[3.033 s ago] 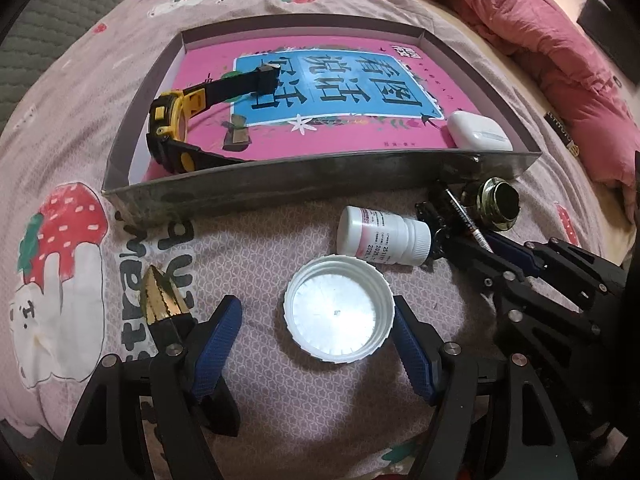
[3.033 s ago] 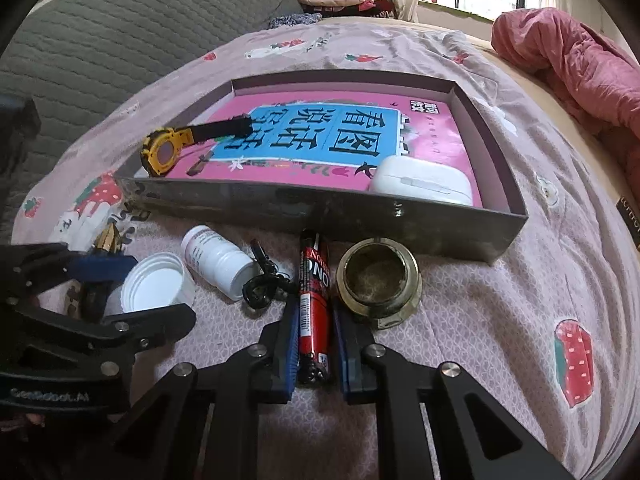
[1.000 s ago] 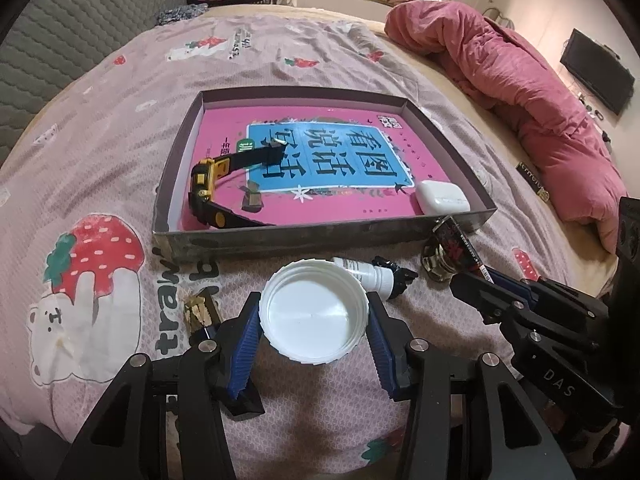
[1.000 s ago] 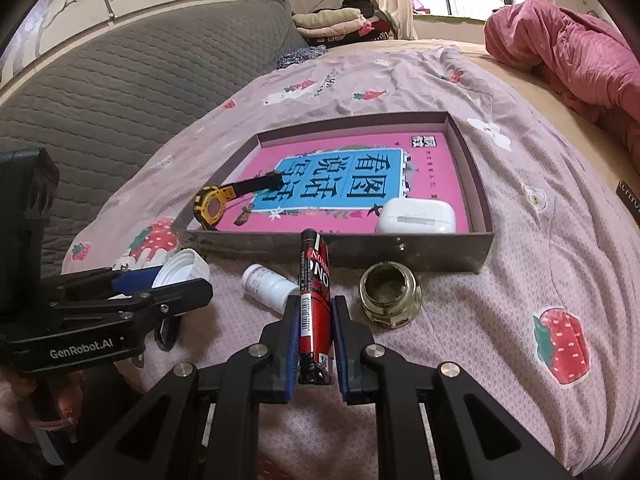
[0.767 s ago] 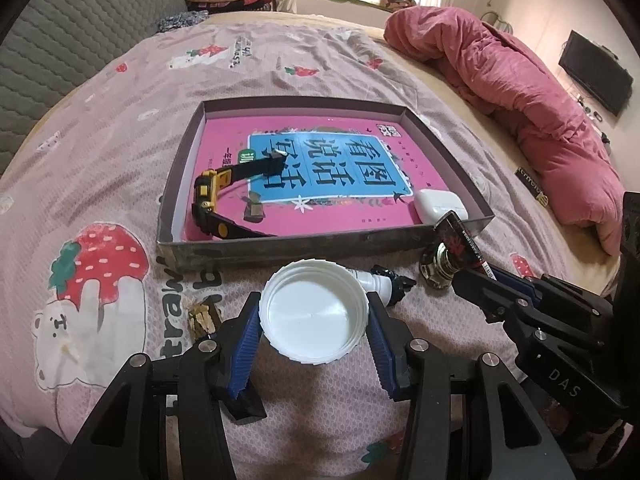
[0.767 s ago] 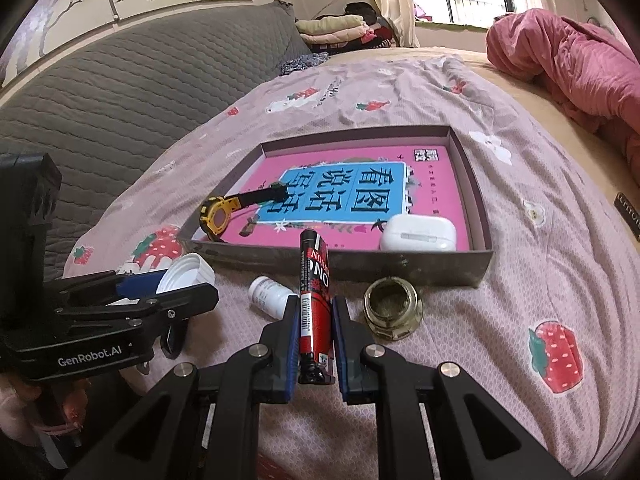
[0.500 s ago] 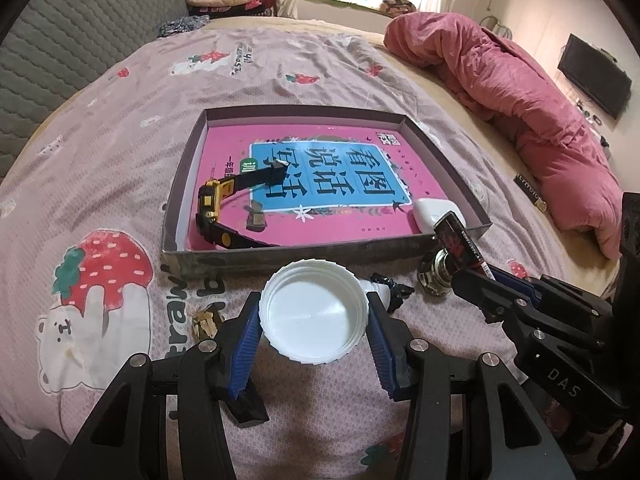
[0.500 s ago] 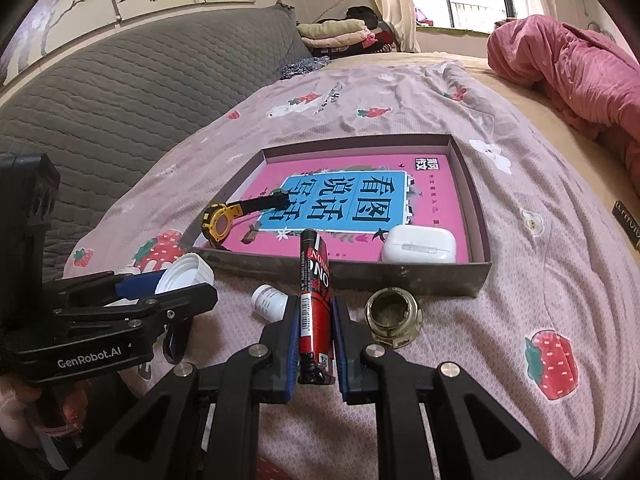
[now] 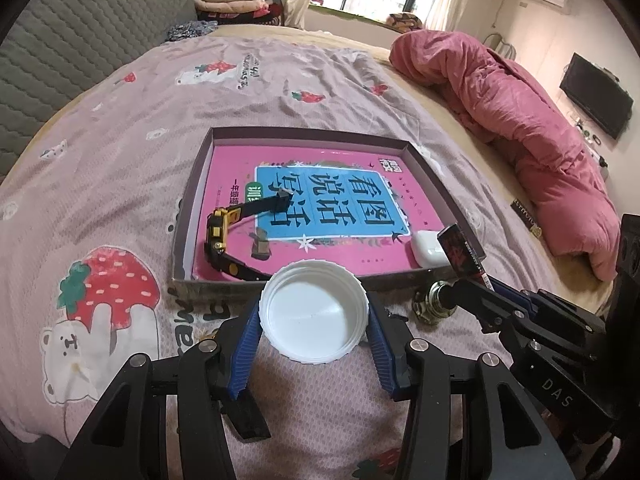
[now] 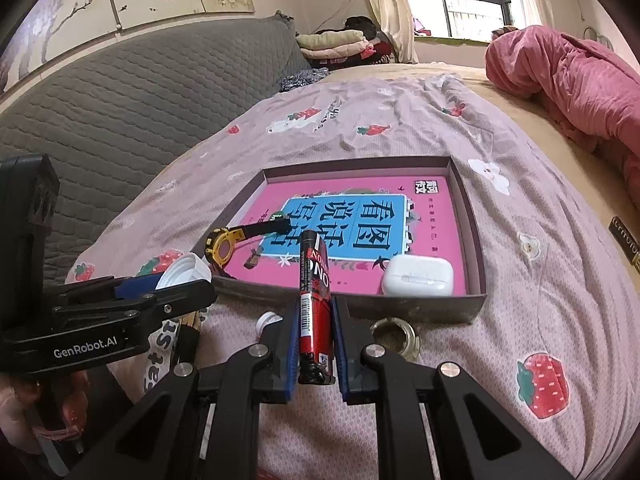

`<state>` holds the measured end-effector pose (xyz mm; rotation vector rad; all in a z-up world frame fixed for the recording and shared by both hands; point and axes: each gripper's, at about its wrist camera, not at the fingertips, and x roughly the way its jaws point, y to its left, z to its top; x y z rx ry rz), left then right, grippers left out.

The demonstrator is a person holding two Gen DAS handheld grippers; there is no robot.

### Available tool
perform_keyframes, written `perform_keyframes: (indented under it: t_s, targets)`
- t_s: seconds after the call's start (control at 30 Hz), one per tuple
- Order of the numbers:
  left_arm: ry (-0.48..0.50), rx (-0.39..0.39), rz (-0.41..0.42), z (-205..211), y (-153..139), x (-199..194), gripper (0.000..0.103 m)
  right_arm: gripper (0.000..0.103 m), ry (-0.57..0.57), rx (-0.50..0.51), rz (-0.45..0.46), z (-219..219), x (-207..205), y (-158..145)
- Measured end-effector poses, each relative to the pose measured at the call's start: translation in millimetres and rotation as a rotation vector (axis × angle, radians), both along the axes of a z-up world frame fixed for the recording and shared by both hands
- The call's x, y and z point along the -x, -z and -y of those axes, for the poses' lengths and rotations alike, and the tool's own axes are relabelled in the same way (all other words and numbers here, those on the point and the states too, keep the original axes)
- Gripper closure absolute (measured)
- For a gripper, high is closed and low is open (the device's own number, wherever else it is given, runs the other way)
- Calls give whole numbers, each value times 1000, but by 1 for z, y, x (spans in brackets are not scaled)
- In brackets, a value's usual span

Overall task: Organize rigid objects
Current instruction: 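Lift the cap with the left gripper while the right gripper lifts the lighter toward the tray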

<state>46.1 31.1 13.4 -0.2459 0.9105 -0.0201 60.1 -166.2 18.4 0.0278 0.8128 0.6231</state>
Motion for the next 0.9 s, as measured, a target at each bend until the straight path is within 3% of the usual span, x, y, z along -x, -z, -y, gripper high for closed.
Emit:
perform_keyframes:
  t_s: [0.9]
  targets:
    - [-4,21,53,1,-19,-31,52,88,49,-50,53,-5,-26,-28]
